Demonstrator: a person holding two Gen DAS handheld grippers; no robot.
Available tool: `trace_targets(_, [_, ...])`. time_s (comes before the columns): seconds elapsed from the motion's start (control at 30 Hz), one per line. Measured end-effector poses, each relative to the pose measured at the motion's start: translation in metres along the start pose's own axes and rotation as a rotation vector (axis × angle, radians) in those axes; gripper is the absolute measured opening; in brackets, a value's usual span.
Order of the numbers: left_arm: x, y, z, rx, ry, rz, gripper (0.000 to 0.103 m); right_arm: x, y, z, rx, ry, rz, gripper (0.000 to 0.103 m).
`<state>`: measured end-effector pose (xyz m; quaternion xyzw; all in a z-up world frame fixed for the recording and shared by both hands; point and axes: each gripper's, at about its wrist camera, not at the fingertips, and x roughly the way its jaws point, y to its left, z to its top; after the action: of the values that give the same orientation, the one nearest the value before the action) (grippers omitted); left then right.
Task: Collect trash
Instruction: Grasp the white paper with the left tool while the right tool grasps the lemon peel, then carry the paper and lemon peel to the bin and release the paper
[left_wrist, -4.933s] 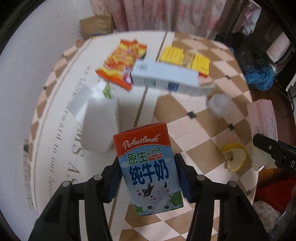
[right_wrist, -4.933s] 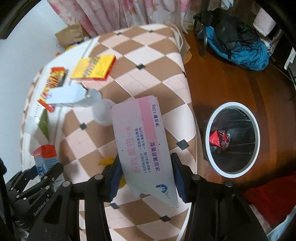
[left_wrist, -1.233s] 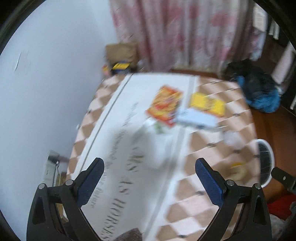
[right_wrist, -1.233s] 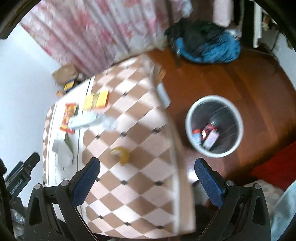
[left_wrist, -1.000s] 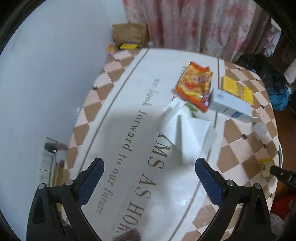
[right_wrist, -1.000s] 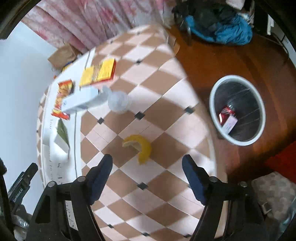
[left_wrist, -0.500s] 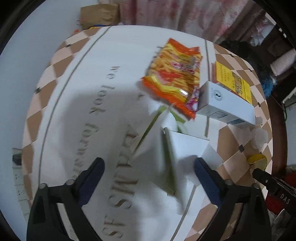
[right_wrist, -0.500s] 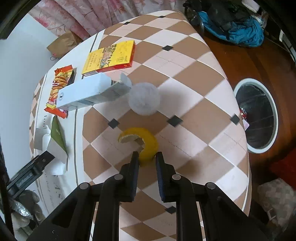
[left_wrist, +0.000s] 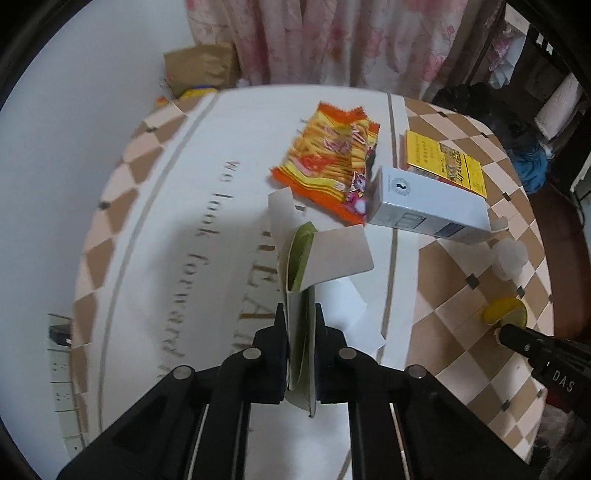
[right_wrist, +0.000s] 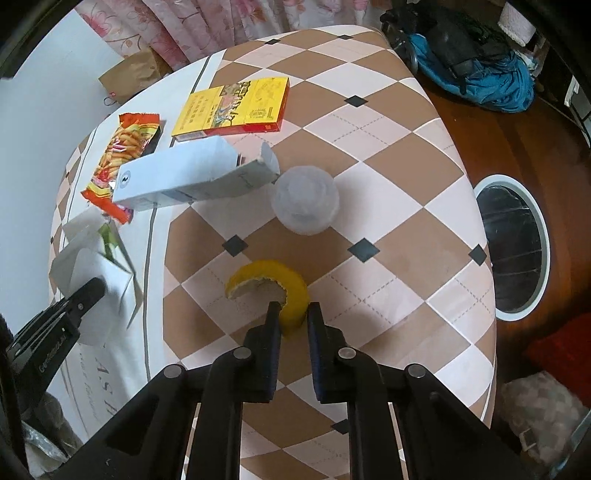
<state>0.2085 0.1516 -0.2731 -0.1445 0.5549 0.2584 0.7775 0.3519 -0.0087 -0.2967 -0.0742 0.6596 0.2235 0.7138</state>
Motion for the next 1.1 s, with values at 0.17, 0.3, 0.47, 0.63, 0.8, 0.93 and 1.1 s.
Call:
trace_targets(0.17, [-0.026,0.012,-0.016,-0.016,-0.047,0.042,0.007,-0.003,0.001,-0.01,-0.011,-0.007,0.011,0.011])
trace_targets(0.3, [-0.045,0.018,-0.035,-0.036,-0.065,0.047,0.007,-0.01,0.001,-0.029,-0.02,-0.014,0.036,0.009])
trace_targets(0.47, [-0.061,0.023,-0.062,-0.051,-0.049,0.045,0.007,-0.021,0.006,-0.053,-0.054,-0.032,0.056,0.008])
trace_targets(0.63, [-0.047,0.017,-0.09,-0.059,0.032,-0.014,0.007,-0.023,0.014,-0.078,-0.1,0.009,0.073,0.008])
trace_targets(0.8, [-0.022,0.014,-0.102,-0.085,0.115,-0.092,0.014,-0.012,0.018,-0.093,-0.129,0.049,0.044,0.01])
trace_targets(0.93, [-0.012,0.016,-0.103,-0.097,0.126,-0.101,0.019,-0.005,0.021,-0.096,-0.146,0.061,0.009,0.013])
trace_targets(1.1, [-0.013,0.015,-0.104,-0.104,0.121,-0.118,0.013,-0.003,0.026,-0.094,-0.156,0.059,-0.009,0.014])
